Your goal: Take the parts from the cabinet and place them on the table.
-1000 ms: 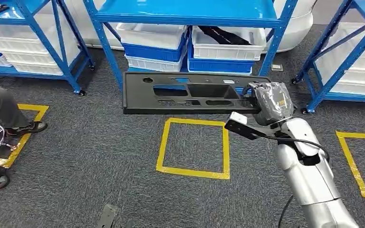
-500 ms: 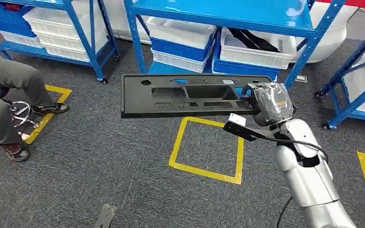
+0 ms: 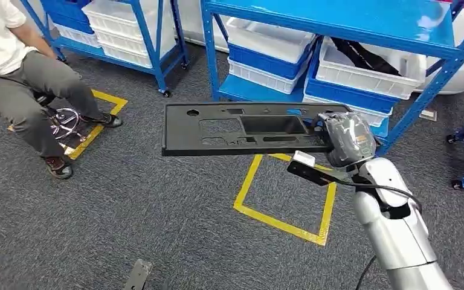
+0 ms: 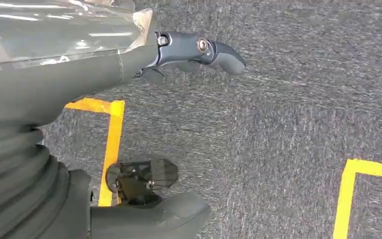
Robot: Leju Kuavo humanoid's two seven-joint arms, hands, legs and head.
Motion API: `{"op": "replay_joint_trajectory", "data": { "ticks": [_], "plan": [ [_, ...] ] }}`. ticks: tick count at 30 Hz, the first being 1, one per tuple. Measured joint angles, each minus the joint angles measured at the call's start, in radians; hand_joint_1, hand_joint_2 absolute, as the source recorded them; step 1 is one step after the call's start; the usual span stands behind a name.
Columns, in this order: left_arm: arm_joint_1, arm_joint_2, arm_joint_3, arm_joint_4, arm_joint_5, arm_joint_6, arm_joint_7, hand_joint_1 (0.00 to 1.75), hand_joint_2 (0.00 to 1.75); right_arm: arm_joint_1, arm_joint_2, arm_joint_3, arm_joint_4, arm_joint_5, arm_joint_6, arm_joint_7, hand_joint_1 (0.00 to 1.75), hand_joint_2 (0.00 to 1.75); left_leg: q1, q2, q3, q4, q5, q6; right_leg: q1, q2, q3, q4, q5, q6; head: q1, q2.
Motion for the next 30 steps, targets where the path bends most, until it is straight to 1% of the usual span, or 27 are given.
{"op": "replay_joint_trajectory", "data": {
  "ticks": [1,2,3,4,5,7,8,9,11,13,14,15,16,17,18,19,20,21,22,23,24,25,26,27,28,29,30],
  "plan": [
    [-0.002,0.0,0.0,0.0,0.0,0.0,0.0,0.0,1.75,0.0,0.0,0.0,0.0,0.003,0.0,0.0,1.73,1.75,0.006,0.017,-0.04,0.083,-0.04,-0.006,0.002,-0.009,-0.001,0.0,-0.001,-0.001,-0.001,0.0],
    [-0.002,0.0,0.0,0.0,-0.001,0.0,0.001,0.0,1.75,0.0,0.0,0.0,0.0,0.006,0.0,0.0,1.73,1.75,0.01,0.024,-0.079,0.159,-0.071,-0.01,0.003,-0.019,-0.001,0.0,-0.001,-0.002,-0.001,0.0],
    [-0.001,0.0,0.0,0.0,-0.002,0.0,0.007,0.0,1.75,0.002,0.0,0.0,0.0,0.012,0.0,0.001,1.73,1.75,0.014,0.025,-0.114,0.225,-0.088,-0.014,0.003,-0.03,-0.002,0.0,-0.001,-0.002,-0.002,0.0],
    [0.001,0.0,0.0,0.0,-0.003,0.0,0.011,0.0,1.75,0.004,0.0,0.001,0.0,0.016,0.0,0.001,1.73,1.75,0.017,0.026,-0.121,0.235,-0.079,-0.015,0.003,-0.041,-0.002,0.0,-0.002,-0.002,-0.002,0.0],
    [0.001,0.0,0.0,0.0,-0.006,0.001,0.015,0.0,1.75,0.006,0.0,0.003,0.0,0.018,0.0,0.001,1.73,1.75,0.018,0.026,-0.103,0.193,-0.048,-0.014,0.003,-0.051,-0.002,0.0,-0.002,-0.002,-0.002,0.0],
    [-0.001,0.001,0.0,0.0,-0.011,0.002,0.026,0.0,1.75,0.005,0.0,0.006,-0.003,0.018,-0.001,-0.002,1.73,1.75,0.017,0.041,-0.011,0.02,0.035,-0.004,0.004,-0.067,0.0,0.0,-0.002,-0.002,-0.002,0.0],
    [-0.004,0.002,0.0,0.0,-0.014,0.002,0.032,0.0,1.75,0.004,0.001,0.007,-0.005,0.011,0.0,-0.006,1.73,1.75,0.011,0.08,0.039,-0.068,0.058,0.007,0.006,-0.075,0.001,-0.001,-0.002,-0.002,-0.002,0.0],
    [-0.008,0.003,0.0,0.0,-0.018,0.002,0.037,0.0,1.75,0.002,0.002,0.007,-0.006,0.003,0.0,-0.011,1.73,1.75,0.001,0.09,0.041,-0.081,0.047,0.007,0.017,-0.083,-0.002,-0.001,-0.004,0.002,-0.001,0.0],
    [-0.011,0.003,0.0,0.0,-0.023,0.0,0.043,0.0,1.75,-0.002,0.004,0.009,-0.005,-0.012,0.008,-0.023,1.73,1.75,-0.003,0.07,0.032,-0.083,0.05,0.015,0.014,-0.099,-0.001,-0.004,-0.005,0.007,-0.001,0.0],
    [-0.012,0.007,0.0,0.0,-0.027,0.001,0.045,0.0,1.75,-0.017,0.015,0.015,-0.002,-0.023,0.018,-0.034,1.73,1.75,-0.006,0.048,0.036,-0.097,0.059,0.027,0.019,-0.115,0.009,-0.013,-0.002,0.019,-0.001,0.0],
    [-0.011,0.006,0.0,0.0,-0.03,0.002,0.046,0.0,1.75,-0.027,0.018,0.019,0.001,-0.025,0.019,-0.037,1.73,1.75,0.006,0.042,0.049,-0.112,0.072,0.031,0.018,-0.087,-0.008,0.003,-0.014,0.022,0.002,0.0],
    [-0.016,0.007,0.0,-0.001,-0.032,0.002,0.046,0.0,1.75,-0.036,0.021,0.023,0.005,-0.026,0.018,-0.039,1.73,1.75,0.005,0.033,0.05,-0.118,0.079,0.042,0.017,-0.046,-0.023,0.048,-0.041,0.013,0.001,0.0],
    [-0.02,0.008,0.0,-0.001,-0.034,0.003,0.046,0.0,1.75,-0.039,0.024,0.028,0.008,-0.027,0.015,-0.04,1.73,1.75,0.004,0.023,0.048,-0.118,0.08,0.044,0.016,-0.023,-0.055,0.125,-0.076,0.004,0.005,0.0],
    [-0.02,0.008,0.0,-0.001,-0.035,0.003,0.046,0.0,1.75,-0.037,0.026,0.029,0.01,-0.028,0.012,-0.04,1.73,1.75,0.004,0.01,0.048,-0.118,0.08,0.045,0.015,-0.014,-0.093,0.207,-0.107,-0.001,0.005,0.0],
    [-0.019,0.008,0.0,-0.001,-0.039,0.004,0.046,0.0,1.75,-0.034,0.029,0.034,0.014,-0.025,0.008,-0.04,1.73,1.75,0.004,-0.002,0.048,-0.118,0.08,0.045,0.015,-0.011,-0.127,0.273,-0.128,-0.001,0.005,0.0],
    [-0.017,0.008,0.0,0.0,-0.041,0.004,0.046,0.0,1.75,-0.029,0.033,0.04,0.018,-0.017,0.006,-0.037,1.73,1.75,0.003,-0.018,0.048,-0.118,0.08,0.045,0.016,-0.008,-0.149,0.312,-0.134,0.005,0.005,0.0],
    [-0.015,0.009,0.0,0.0,-0.042,0.004,0.047,0.0,1.75,-0.027,0.037,0.046,0.019,-0.008,0.006,-0.031,1.73,1.75,0.003,-0.033,0.048,-0.117,0.081,0.045,0.016,-0.007,-0.14,0.288,-0.118,0.013,0.004,0.0],
    [-0.015,0.009,0.0,0.0,-0.043,0.004,0.049,0.0,1.75,-0.026,0.042,0.052,0.02,-0.002,0.006,-0.025,1.73,1.75,0.003,-0.046,0.048,-0.115,0.081,0.044,0.015,-0.006,-0.11,0.223,-0.086,0.023,0.004,0.0],
    [-0.015,0.009,0.0,0.0,-0.045,0.002,0.05,0.0,1.75,-0.027,0.045,0.057,0.02,0.003,0.006,-0.02,1.73,1.75,0.004,-0.059,0.048,-0.11,0.08,0.043,0.013,0.001,-0.063,0.127,-0.046,0.033,0.005,0.0],
    [-0.016,0.009,0.0,0.0,-0.052,-0.006,0.05,0.0,1.75,-0.028,0.051,0.061,0.02,0.007,0.006,-0.014,1.73,1.75,0.004,-0.073,0.045,-0.103,0.078,0.04,0.009,0.029,-0.016,0.031,-0.009,0.04,0.005,0.0],
    [-0.018,0.009,-0.001,0.0,-0.063,-0.016,0.05,0.0,1.75,-0.028,0.055,0.066,0.02,0.01,0.006,-0.008,1.73,1.75,-0.002,-0.082,0.038,-0.092,0.074,0.034,0.006,0.058,-0.007,-0.002,-0.011,0.036,0.004,0.0],
    [-0.018,0.009,-0.004,0.0,-0.071,-0.023,0.052,0.0,1.75,-0.028,0.06,0.069,0.019,0.012,0.006,-0.004,1.73,1.75,-0.001,-0.093,0.031,-0.089,0.072,0.029,0.008,0.044,-0.001,-0.003,-0.006,0.026,0.003,0.0],
    [-0.018,0.008,-0.004,-0.001,-0.073,-0.023,0.052,0.0,1.75,-0.027,0.06,0.071,0.019,0.012,0.006,-0.003,1.73,1.75,-0.001,-0.094,0.029,-0.089,0.073,0.027,0.008,0.041,-0.002,-0.003,-0.006,0.025,0.004,0.0],
    [-0.015,0.008,-0.007,0.0,-0.079,-0.024,0.058,0.0,1.75,-0.024,0.07,0.078,0.019,0.017,0.005,0.001,1.73,1.75,0.005,-0.105,0.026,-0.094,0.079,0.018,0.015,0.03,-0.002,-0.002,-0.004,0.014,0.003,0.0],
    [-0.014,0.009,-0.008,0.0,-0.081,-0.024,0.06,0.0,1.75,-0.024,0.074,0.081,0.019,0.018,0.005,0.002,1.73,1.75,0.004,-0.114,0.022,-0.093,0.08,0.013,0.008,0.02,0.001,-0.006,0.0,0.008,0.003,0.0],
    [-0.012,0.016,-0.009,0.0,-0.081,-0.021,0.063,0.0,1.75,-0.024,0.076,0.083,0.019,0.02,0.005,0.005,1.73,1.75,0.007,-0.104,0.021,-0.085,0.074,0.011,-0.002,0.008,0.005,-0.013,0.005,0.0,0.005,0.0],
    [-0.012,0.011,-0.009,0.0,-0.08,-0.019,0.063,0.0,1.75,-0.02,0.079,0.085,0.019,0.02,0.005,0.007,1.73,1.75,0.0,-0.046,0.008,-0.054,0.05,0.003,-0.001,0.001,0.009,-0.015,0.005,-0.008,-0.003,0.0]
  ]
}}
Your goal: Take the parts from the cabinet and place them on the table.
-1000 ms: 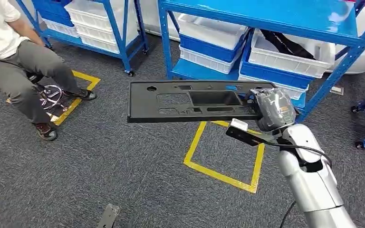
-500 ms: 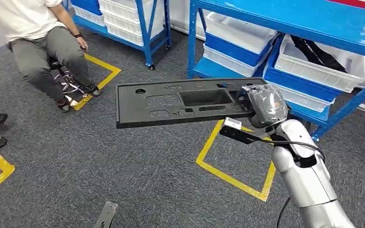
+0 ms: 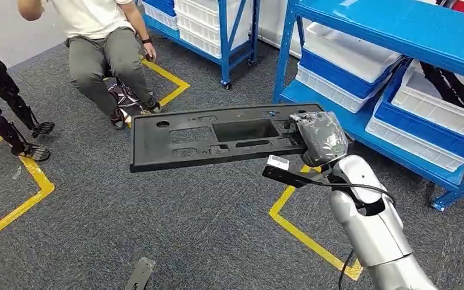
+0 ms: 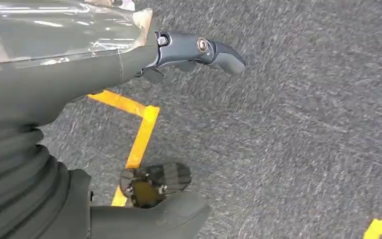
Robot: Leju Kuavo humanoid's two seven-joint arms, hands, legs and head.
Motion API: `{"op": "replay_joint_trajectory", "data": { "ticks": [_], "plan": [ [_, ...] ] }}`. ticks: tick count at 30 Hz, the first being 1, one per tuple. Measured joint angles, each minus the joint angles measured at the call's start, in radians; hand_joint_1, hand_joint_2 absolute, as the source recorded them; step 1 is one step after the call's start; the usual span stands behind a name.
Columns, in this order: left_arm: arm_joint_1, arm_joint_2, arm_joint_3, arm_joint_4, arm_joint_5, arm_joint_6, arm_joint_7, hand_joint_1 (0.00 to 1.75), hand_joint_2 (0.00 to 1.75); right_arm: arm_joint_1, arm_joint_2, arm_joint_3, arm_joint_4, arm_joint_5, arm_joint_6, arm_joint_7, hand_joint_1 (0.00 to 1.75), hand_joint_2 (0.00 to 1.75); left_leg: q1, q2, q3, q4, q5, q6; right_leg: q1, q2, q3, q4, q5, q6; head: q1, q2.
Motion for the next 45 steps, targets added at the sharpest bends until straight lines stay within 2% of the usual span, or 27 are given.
{"op": "replay_joint_trajectory", "data": {
  "ticks": [2,4,5,7,8,9,10,13,14,16,17,19,20,23,24,25,29,31,32,34,35,36,38,39,40,44,45],
  "plan": [
    [-0.004,0.002,0.0,0.0,0.007,0.005,0.004,0.0,1.75,0.009,0.003,0.003,-0.002,0.003,-0.001,0.002,1.73,1.75,0.012,0.054,-0.064,0.135,-0.07,-0.016,0.004,-0.019,0.004,-0.001,-0.002,-0.004,-0.015,0.0],
    [-0.003,0.002,0.0,0.0,0.007,-0.002,0.005,0.0,1.75,0.023,0.002,0.005,-0.002,0.014,-0.004,0.002,1.73,1.75,0.024,0.067,-0.132,0.264,-0.117,-0.028,0.004,-0.045,0.004,-0.001,-0.005,-0.008,-0.016,0.0],
    [-0.001,0.003,0.0,0.0,0.007,-0.003,0.007,0.0,1.75,0.027,0.003,0.008,-0.002,0.022,-0.006,0.001,1.73,1.75,0.031,0.069,-0.133,0.263,-0.108,-0.033,0.002,-0.055,0.002,-0.001,-0.006,-0.008,-0.015,0.0],
    [0.0,0.006,0.0,0.0,0.007,-0.002,0.01,0.0,1.75,0.032,0.004,0.016,-0.002,0.029,-0.011,-0.001,1.73,1.75,0.044,0.081,-0.062,0.141,-0.046,-0.043,-0.003,-0.076,0.003,0.0,-0.005,-0.006,-0.016,0.0],
    [-0.001,0.007,0.001,0.0,0.007,-0.001,0.01,0.0,1.75,0.032,0.005,0.019,-0.002,0.031,-0.015,-0.002,1.73,1.75,0.05,0.101,-0.005,0.052,-0.013,-0.049,-0.006,-0.085,0.004,0.0,-0.007,-0.001,-0.016,0.0],
    [-0.002,0.006,0.001,0.0,0.006,-0.002,0.01,0.0,1.75,0.032,0.005,0.021,-0.002,0.032,-0.021,-0.003,1.73,1.75,0.054,0.156,0.047,-0.028,-0.006,-0.055,-0.002,-0.095,0.009,0.001,-0.009,0.009,-0.017,0.0],
    [-0.003,0.003,0.001,0.0,0.003,-0.003,0.01,0.0,1.75,0.033,0.003,0.021,-0.004,0.036,-0.024,-0.003,1.73,1.75,0.047,0.166,0.044,-0.029,-0.009,-0.052,0.013,-0.101,0.007,0.0,-0.014,0.02,-0.019,0.0],
    [-0.003,0.004,0.001,0.0,-0.002,0.003,0.012,0.0,1.75,0.033,0.0,0.025,-0.005,0.048,-0.04,-0.003,1.73,1.75,0.028,0.12,0.034,-0.027,-0.006,-0.019,0.013,-0.135,0.025,-0.014,-0.012,0.05,-0.008,0.0],
    [-0.002,0.006,0.001,0.0,0.005,0.006,0.014,0.0,1.75,0.034,0.0,0.027,-0.006,0.049,-0.042,-0.003,1.73,1.75,0.031,0.103,0.041,-0.037,0.005,-0.001,0.006,-0.13,0.02,-0.009,-0.016,0.062,-0.008,0.0],
    [-0.001,0.007,0.003,0.0,0.005,0.003,0.013,0.0,1.75,0.036,0.0,0.031,-0.006,0.051,-0.044,-0.003,1.73,1.75,0.028,0.086,0.039,-0.039,0.01,0.011,0.002,-0.049,-0.01,0.059,-0.059,0.052,-0.002,0.0],
    [-0.005,0.007,0.004,0.0,0.002,0.002,0.013,0.0,1.75,0.039,0.0,0.034,-0.006,0.053,-0.043,-0.005,1.73,1.75,0.025,0.076,0.036,-0.039,0.012,0.02,0.002,-0.028,-0.05,0.144,-0.098,0.043,0.0,0.0],
    [-0.006,0.006,0.005,0.0,0.004,0.005,0.013,0.0,1.75,0.045,-0.001,0.04,-0.004,0.059,-0.043,-0.006,1.73,1.75,0.016,0.044,0.034,-0.039,0.012,0.028,0.01,-0.011,-0.137,0.307,-0.148,0.038,0.002,0.0],
    [-0.004,0.006,0.006,0.0,0.007,0.005,0.013,0.0,1.75,0.047,0.0,0.042,-0.003,0.061,-0.044,-0.006,1.73,1.75,0.011,0.028,0.035,-0.038,0.012,0.029,0.015,-0.007,-0.154,0.325,-0.142,0.04,0.002,0.0],
    [-0.004,0.004,0.007,0.0,0.005,0.002,0.012,0.0,1.75,0.049,0.0,0.047,-0.001,0.068,-0.047,-0.007,1.73,1.75,-0.001,-0.02,0.041,-0.038,0.012,0.029,0.028,0.012,-0.076,0.125,-0.038,0.044,0.002,0.0],
    [-0.004,0.003,0.007,0.0,0.001,0.002,0.012,0.0,1.75,0.047,0.0,0.047,-0.001,0.073,-0.051,-0.007,1.73,1.75,-0.002,-0.034,0.041,-0.038,0.011,0.029,0.031,0.047,-0.037,0.031,0.001,0.038,0.002,0.0],
    [-0.005,0.0,0.008,0.0,-0.001,0.005,0.014,0.0,1.75,0.045,0.001,0.047,0.001,0.075,-0.054,-0.007,1.73,1.75,-0.012,-0.044,0.039,-0.034,0.009,0.027,0.037,0.062,-0.027,0.01,0.004,0.023,-0.001,0.0],
    [0.002,0.001,0.008,0.0,0.003,0.008,0.021,0.0,1.75,0.032,0.017,0.052,0.004,0.076,-0.054,-0.007,1.73,1.75,-0.003,-0.075,0.028,-0.039,0.012,0.014,0.027,0.02,-0.018,-0.01,0.015,0.0,0.001,0.0],
    [0.004,0.004,0.008,0.0,-0.002,0.008,0.021,0.0,1.75,0.028,0.024,0.053,0.005,0.078,-0.054,-0.007,1.73,1.75,-0.006,0.021,0.005,0.016,-0.027,0.001,0.019,0.001,-0.002,-0.025,0.018,-0.016,-0.003,0.0],
    [0.001,0.005,0.008,0.0,-0.001,0.01,0.021,0.0,1.75,0.025,0.025,0.055,0.006,0.078,-0.054,-0.007,1.73,1.75,0.0,0.045,-0.031,0.083,-0.061,-0.007,0.02,-0.009,0.001,-0.025,0.015,-0.02,-0.004,0.0],
    [0.001,0.005,0.01,0.0,0.01,0.015,0.019,0.0,1.75,0.024,0.029,0.056,0.01,0.077,-0.055,-0.007,1.73,1.75,0.015,0.06,-0.12,0.244,-0.123,-0.022,0.02,-0.032,0.004,-0.025,0.01,-0.025,-0.003,0.0],
    [0.002,0.006,0.013,0.0,0.01,0.014,0.016,0.0,1.75,0.027,0.033,0.058,0.012,0.077,-0.056,-0.007,1.73,1.75,0.023,0.063,-0.148,0.285,-0.125,-0.029,0.02,-0.044,0.005,-0.025,0.009,-0.026,-0.005,0.0],
    [0.004,0.006,0.015,0.0,0.007,0.01,0.014,0.0,1.75,0.029,0.035,0.06,0.013,0.079,-0.056,-0.007,1.73,1.75,0.032,0.069,-0.147,0.266,-0.1,-0.037,0.017,-0.054,0.008,-0.024,0.005,-0.02,-0.004,0.0],
    [0.004,0.011,0.016,0.0,0.002,0.008,0.013,0.0,1.75,0.031,0.039,0.064,0.013,0.084,-0.06,-0.007,1.73,1.75,0.044,0.091,-0.07,0.11,-0.014,-0.048,0.012,-0.074,0.016,-0.024,-0.003,-0.009,-0.005,0.0],
    [0.003,0.011,0.017,0.0,0.002,0.009,0.013,0.0,1.75,0.031,0.041,0.065,0.013,0.086,-0.064,-0.005,1.73,1.75,0.046,0.124,-0.02,0.022,0.021,-0.051,0.011,-0.083,0.022,-0.023,-0.008,-0.002,-0.005,0.0],
    [0.002,0.009,0.019,0.0,0.004,0.011,0.013,0.0,1.75,0.031,0.043,0.065,0.013,0.087,-0.066,-0.002,1.73,1.75,0.043,0.183,0.014,-0.032,0.026,-0.053,0.023,-0.089,0.025,-0.021,-0.015,0.007,-0.009,0.0],
    [0.005,0.012,0.023,0.0,0.0,0.006,0.013,0.0,1.75,0.035,0.044,0.067,0.013,0.091,-0.071,0.001,1.73,1.75,0.022,0.122,0.008,-0.039,0.026,-0.014,0.035,-0.134,0.038,-0.026,-0.026,0.035,0.001,0.0],
    [0.007,0.013,0.023,0.0,-0.004,0.007,0.013,0.0,1.75,0.036,0.043,0.066,0.012,0.093,-0.072,0.002,1.73,1.75,0.029,0.11,0.017,-0.05,0.033,0.001,0.024,-0.12,0.027,-0.018,-0.037,0.042,0.001,0.0]
  ]
}}
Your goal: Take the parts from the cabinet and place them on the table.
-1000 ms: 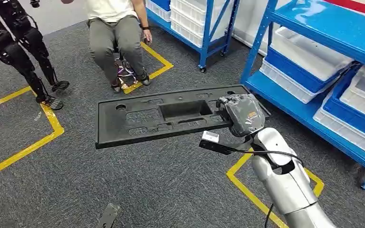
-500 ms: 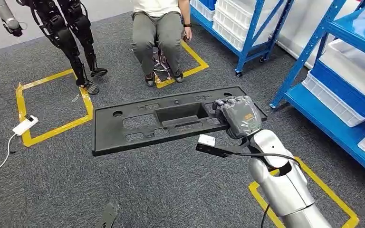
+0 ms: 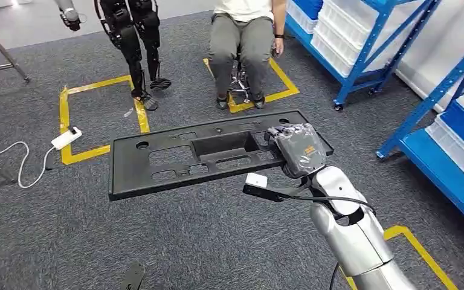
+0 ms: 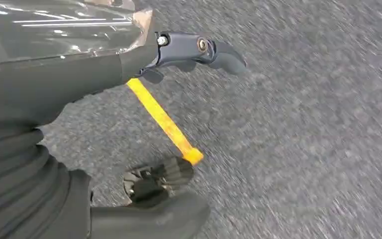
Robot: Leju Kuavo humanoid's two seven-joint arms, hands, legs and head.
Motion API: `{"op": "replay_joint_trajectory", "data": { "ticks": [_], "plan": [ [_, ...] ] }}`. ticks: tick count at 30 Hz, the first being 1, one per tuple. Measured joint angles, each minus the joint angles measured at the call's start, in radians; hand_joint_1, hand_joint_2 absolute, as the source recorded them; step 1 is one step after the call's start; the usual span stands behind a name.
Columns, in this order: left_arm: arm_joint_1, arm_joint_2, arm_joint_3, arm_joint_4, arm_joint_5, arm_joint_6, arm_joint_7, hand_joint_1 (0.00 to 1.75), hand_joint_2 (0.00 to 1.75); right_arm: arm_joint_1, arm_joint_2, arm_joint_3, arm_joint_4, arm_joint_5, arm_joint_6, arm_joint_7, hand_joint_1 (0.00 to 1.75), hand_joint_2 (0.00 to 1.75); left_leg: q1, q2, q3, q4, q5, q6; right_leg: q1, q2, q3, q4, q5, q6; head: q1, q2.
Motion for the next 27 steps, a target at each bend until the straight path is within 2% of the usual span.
{"op": "replay_joint_trajectory", "data": {
  "ticks": [1,2,3,4,5,6,7,8,9,10,11,14,15,16,17,18,20,21,22,23,24,25,26,27],
  "plan": [
    [-0.001,0.001,0.001,0.0,0.0,0.001,-0.001,0.0,1.75,0.002,-0.001,0.0,0.0,0.002,0.0,0.001,1.73,1.75,-0.003,-0.012,0.0,-0.002,0.001,0.007,-0.004,0.052,-0.009,0.033,-0.017,-0.002,0.003,0.0],
    [-0.004,0.003,0.002,0.0,0.001,0.002,-0.001,0.0,1.75,0.005,-0.001,-0.002,0.0,0.002,-0.004,0.002,1.73,1.75,-0.004,-0.022,0.0,-0.002,0.001,0.015,-0.004,0.086,-0.043,0.103,-0.047,-0.01,0.004,0.0],
    [-0.007,0.003,0.002,0.0,0.005,0.005,-0.001,0.0,1.75,0.012,-0.003,-0.002,0.0,0.002,-0.005,0.002,1.73,1.75,-0.004,-0.039,0.0,-0.002,0.0,0.02,-0.008,0.101,-0.093,0.202,-0.086,-0.014,0.006,0.0],
    [-0.008,0.003,0.003,0.0,0.007,0.004,-0.001,0.0,1.75,0.019,-0.004,-0.003,0.0,0.002,-0.005,0.002,1.73,1.75,-0.004,-0.054,0.0,-0.002,0.0,0.021,-0.008,0.108,-0.14,0.286,-0.113,-0.014,0.006,0.0],
    [-0.006,0.003,0.003,0.0,0.007,0.001,-0.001,0.0,1.75,0.027,-0.005,-0.003,0.0,0.003,-0.006,0.002,1.73,1.75,-0.005,-0.071,0.001,-0.002,-0.001,0.021,-0.005,0.113,-0.175,0.339,-0.121,-0.007,0.007,0.0],
    [-0.006,0.003,0.002,0.0,0.001,-0.003,-0.001,0.0,1.75,0.032,-0.005,-0.003,0.0,0.004,-0.006,0.002,1.73,1.75,-0.006,-0.086,0.001,-0.001,-0.001,0.021,-0.006,0.115,-0.182,0.334,-0.108,0.001,0.006,0.0],
    [-0.005,0.003,0.002,0.0,-0.002,-0.004,-0.001,0.0,1.75,0.035,-0.006,-0.003,0.0,0.005,-0.006,0.002,1.73,1.75,-0.006,-0.103,0.001,0.0,-0.001,0.021,-0.007,0.116,-0.166,0.284,-0.078,0.01,0.007,0.0],
    [-0.005,0.004,0.003,0.0,-0.005,-0.005,-0.001,0.0,1.75,0.036,-0.008,-0.003,0.0,0.006,-0.006,0.002,1.73,1.75,-0.006,-0.119,0.002,0.003,-0.001,0.02,-0.007,0.12,-0.126,0.187,-0.031,0.02,0.008,0.0],
    [-0.006,0.004,0.003,0.0,-0.004,-0.002,-0.001,0.0,1.75,0.036,-0.008,-0.003,0.0,0.008,-0.006,0.002,1.73,1.75,-0.006,-0.133,0.002,0.006,-0.003,0.017,-0.011,0.139,-0.081,0.086,0.013,0.028,0.008,0.0],
    [-0.005,0.004,0.003,0.0,0.002,0.002,0.0,0.0,1.75,0.036,-0.008,-0.003,0.0,0.008,-0.008,0.002,1.73,1.75,-0.007,-0.142,-0.002,0.008,-0.005,0.013,-0.021,0.183,-0.059,0.024,0.032,0.027,0.009,0.0],
    [-0.005,0.004,0.005,0.0,0.005,0.002,0.003,0.0,1.75,0.037,-0.007,-0.003,0.0,0.008,-0.01,0.002,1.73,1.75,-0.013,-0.152,-0.004,0.014,-0.01,0.005,-0.012,0.172,-0.05,0.019,0.035,0.011,0.009,0.0],
    [0.004,0.006,0.008,0.0,0.003,-0.003,0.003,0.0,1.75,0.039,-0.003,-0.002,-0.001,0.011,-0.01,0.002,1.73,1.75,-0.009,-0.17,-0.007,0.006,-0.004,-0.011,-0.004,0.15,-0.048,0.024,0.036,-0.017,0.008,0.0],
    [0.006,0.012,0.009,0.0,0.002,-0.003,0.003,0.0,1.75,0.039,-0.002,-0.002,-0.002,0.011,-0.01,0.002,1.73,1.75,-0.005,-0.169,-0.01,0.013,-0.01,-0.015,-0.024,0.137,-0.042,0.013,0.043,-0.028,0.008,0.0],
    [0.008,0.012,0.009,0.0,0.002,-0.004,0.003,0.0,1.75,0.039,-0.001,-0.002,-0.002,0.012,-0.01,0.002,1.73,1.75,-0.01,-0.122,-0.019,0.036,-0.027,-0.018,-0.019,0.13,-0.037,0.011,0.042,-0.035,0.008,0.0],
    [0.006,0.011,0.009,0.0,0.002,-0.005,0.003,0.0,1.75,0.039,0.0,-0.002,-0.003,0.012,-0.011,0.003,1.73,1.75,-0.01,-0.08,-0.045,0.094,-0.063,-0.023,-0.015,0.121,-0.035,0.011,0.041,-0.05,0.0,0.0],
    [0.004,0.013,0.009,0.0,0.0,-0.005,0.003,0.0,1.75,0.039,0.001,-0.002,-0.003,0.012,-0.011,0.003,1.73,1.75,-0.007,-0.057,-0.085,0.177,-0.105,-0.027,-0.01,0.109,-0.033,0.011,0.038,-0.055,0.002,0.0],
    [0.005,0.012,0.01,0.0,0.004,0.002,0.004,0.0,1.75,0.04,0.001,-0.002,-0.003,0.013,-0.011,0.002,1.73,1.75,-0.002,-0.044,-0.157,0.314,-0.152,-0.034,-0.004,0.085,-0.032,0.012,0.035,-0.059,0.001,0.0],
    [0.006,0.012,0.013,0.0,0.011,0.004,0.006,0.0,1.75,0.042,0.002,-0.001,-0.003,0.015,-0.011,0.002,1.73,1.75,0.001,-0.042,-0.165,0.324,-0.145,-0.035,-0.003,0.074,-0.032,0.012,0.034,-0.06,0.001,0.0],
    [0.006,0.012,0.015,0.0,0.011,0.004,0.005,0.0,1.75,0.043,0.002,-0.001,-0.003,0.017,-0.011,0.002,1.73,1.75,0.003,-0.039,-0.149,0.286,-0.116,-0.037,-0.002,0.063,-0.032,0.012,0.033,-0.061,0.002,0.0],
    [0.006,0.012,0.018,0.0,0.009,0.003,0.005,0.0,1.75,0.043,0.004,0.0,-0.003,0.017,-0.011,0.002,1.73,1.75,0.004,-0.032,-0.11,0.213,-0.078,-0.036,-0.001,0.053,-0.031,0.012,0.03,-0.059,0.001,0.0],
    [0.006,0.013,0.019,0.0,0.006,0.004,0.004,0.0,1.75,0.042,0.005,0.001,-0.003,0.017,-0.011,0.002,1.73,1.75,0.004,-0.016,-0.059,0.121,-0.039,-0.034,-0.001,0.044,-0.028,0.013,0.028,-0.058,0.001,0.0],
    [0.006,0.013,0.019,0.0,0.006,0.009,0.004,0.0,1.75,0.04,0.006,0.002,-0.003,0.017,-0.011,0.001,1.73,1.75,0.0,0.034,-0.009,0.04,-0.015,-0.028,0.003,0.037,-0.024,0.013,0.024,-0.052,0.0,0.0],
    [0.004,0.013,0.021,0.0,0.012,0.013,0.004,0.0,1.75,0.039,0.006,0.002,-0.003,0.017,-0.011,-0.002,1.73,1.75,-0.008,0.057,-0.001,0.022,-0.02,-0.022,0.017,0.027,-0.023,0.016,0.018,-0.044,0.0,0.0],
    [0.004,0.012,0.025,0.0,0.012,0.013,0.002,0.0,1.75,0.037,0.005,0.003,-0.003,0.017,-0.011,-0.002,1.73,1.75,-0.01,0.036,-0.003,0.022,-0.02,-0.016,0.014,0.02,-0.02,0.014,0.017,-0.041,0.008,0.0]
  ]
}}
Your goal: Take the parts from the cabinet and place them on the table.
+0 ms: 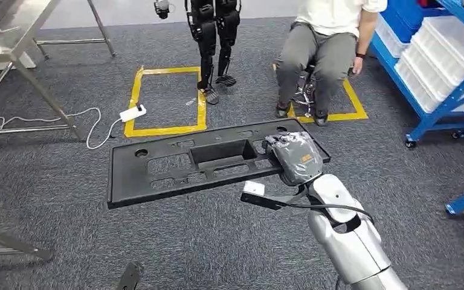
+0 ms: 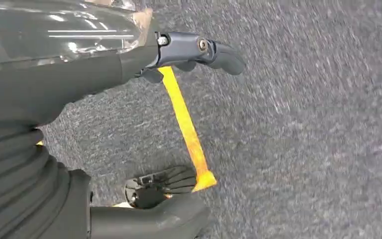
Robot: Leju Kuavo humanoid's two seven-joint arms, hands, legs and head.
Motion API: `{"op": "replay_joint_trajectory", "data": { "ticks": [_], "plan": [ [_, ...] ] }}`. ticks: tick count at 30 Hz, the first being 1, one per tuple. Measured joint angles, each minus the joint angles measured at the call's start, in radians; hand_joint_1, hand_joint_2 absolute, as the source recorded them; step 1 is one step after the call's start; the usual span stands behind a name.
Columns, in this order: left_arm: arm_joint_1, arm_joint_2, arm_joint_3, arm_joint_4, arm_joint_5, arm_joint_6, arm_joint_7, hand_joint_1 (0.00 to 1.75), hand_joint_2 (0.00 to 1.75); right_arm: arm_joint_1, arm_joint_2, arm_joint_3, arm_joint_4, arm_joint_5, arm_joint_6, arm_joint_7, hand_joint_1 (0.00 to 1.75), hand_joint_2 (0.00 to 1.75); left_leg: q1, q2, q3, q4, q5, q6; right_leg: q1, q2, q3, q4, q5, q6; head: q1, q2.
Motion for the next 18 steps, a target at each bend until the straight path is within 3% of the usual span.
{"op": "replay_joint_trajectory", "data": {
  "ticks": [2,3,4,5,6,8,9,10,11,12,13,14,15,17,18],
  "plan": [
    [0.004,0.0,0.002,0.0,-0.005,-0.002,0.0,0.0,1.75,0.0,0.003,0.002,0.0,0.0,0.0,-0.002,1.73,1.75,-0.006,-0.024,-0.004,-0.001,0.0,0.009,-0.002,-0.025,0.006,-0.006,-0.002,0.009,0.0,0.0],
    [0.005,0.0,0.002,0.0,-0.007,0.0,0.0,0.0,1.75,-0.004,0.005,0.003,0.0,0.0,0.0,-0.005,1.73,1.75,-0.004,-0.036,0.001,-0.013,0.007,0.018,0.006,-0.035,0.011,-0.005,-0.007,0.016,-0.001,0.0],
    [0.008,-0.002,0.002,0.0,-0.005,0.002,0.0,0.0,1.75,-0.007,0.005,0.003,0.001,0.0,0.0,-0.008,1.73,1.75,0.005,-0.044,0.01,-0.021,0.014,0.027,-0.003,0.007,-0.006,0.013,-0.018,0.02,0.0,0.0],
    [0.006,-0.002,0.004,0.0,-0.001,0.007,0.001,0.0,1.75,-0.009,0.004,0.002,0.002,-0.002,0.0,-0.011,1.73,1.75,0.005,-0.056,0.01,-0.026,0.019,0.036,-0.006,0.057,-0.024,0.062,-0.042,0.015,-0.001,0.0],
    [0.004,-0.001,0.006,0.0,0.0,0.008,0.001,0.0,1.75,-0.009,0.003,0.003,0.003,-0.004,0.0,-0.012,1.73,1.75,0.005,-0.068,0.009,-0.026,0.019,0.037,-0.011,0.079,-0.058,0.135,-0.074,0.01,0.003,0.0],
    [0.005,-0.003,0.007,0.0,-0.002,0.0,0.001,0.0,1.75,-0.005,0.001,0.003,0.01,-0.005,0.0,-0.012,1.73,1.75,0.005,-0.103,0.009,-0.025,0.019,0.037,-0.017,0.091,-0.148,0.31,-0.133,0.011,0.005,0.0],
    [0.006,-0.003,0.007,0.0,-0.005,0.0,0.001,0.0,1.75,-0.004,0.0,0.003,0.013,-0.005,0.0,-0.012,1.73,1.75,0.005,-0.118,0.009,-0.025,0.019,0.037,-0.017,0.092,-0.165,0.333,-0.132,0.019,0.005,0.0],
    [0.007,-0.003,0.007,0.001,-0.006,0.001,0.001,0.0,1.75,-0.005,0.0,0.003,0.016,-0.005,0.0,-0.012,1.73,1.75,0.005,-0.134,0.009,-0.024,0.019,0.037,-0.021,0.092,-0.157,0.307,-0.114,0.029,0.005,0.0],
    [0.008,-0.003,0.008,0.001,-0.006,0.006,0.002,0.0,1.75,-0.007,-0.003,0.004,0.019,-0.006,0.0,-0.013,1.73,1.75,0.007,-0.151,0.009,-0.022,0.019,0.035,-0.026,0.094,-0.125,0.234,-0.077,0.042,0.005,0.0],
    [0.008,-0.004,0.01,0.0,0.0,0.011,0.003,0.0,1.75,-0.01,-0.004,0.004,0.02,-0.008,0.0,-0.014,1.73,1.75,0.01,-0.168,0.009,-0.017,0.017,0.03,-0.034,0.106,-0.076,0.129,-0.032,0.057,0.005,0.0],
    [0.008,-0.004,0.013,0.0,0.003,0.013,0.003,0.0,1.75,-0.012,-0.004,0.004,0.02,-0.011,0.0,-0.016,1.73,1.75,0.011,-0.18,0.006,-0.01,0.013,0.023,-0.044,0.136,-0.035,0.044,0.0,0.067,0.005,0.0],
    [0.007,-0.002,0.019,0.0,0.008,0.013,0.003,0.0,1.75,-0.015,-0.005,0.004,0.023,-0.014,0.0,-0.018,1.73,1.75,0.006,-0.19,0.001,-0.001,0.01,0.013,-0.039,0.161,-0.029,0.026,-0.006,0.06,0.008,0.0],
    [0.008,-0.002,0.022,0.0,0.009,0.012,0.0,0.0,1.75,-0.016,-0.004,0.005,0.024,-0.015,0.0,-0.019,1.73,1.75,0.006,-0.198,-0.004,-0.001,0.011,0.009,-0.038,0.146,-0.024,0.023,-0.001,0.046,0.009,0.0],
    [0.013,-0.002,0.022,0.001,0.002,0.008,-0.007,0.0,1.75,-0.018,0.001,0.01,0.027,-0.014,0.0,-0.018,1.73,1.75,0.011,-0.211,-0.009,-0.008,0.019,-0.004,-0.03,0.132,-0.026,0.028,0.002,0.033,0.007,0.0],
    [0.015,-0.002,0.022,0.001,0.0,0.008,-0.006,0.0,1.75,-0.02,0.001,0.01,0.028,-0.014,0.001,-0.018,1.73,1.75,0.013,-0.219,-0.013,-0.008,0.019,-0.008,-0.034,0.122,-0.024,0.024,0.006,0.025,0.006,0.0]
  ]
}}
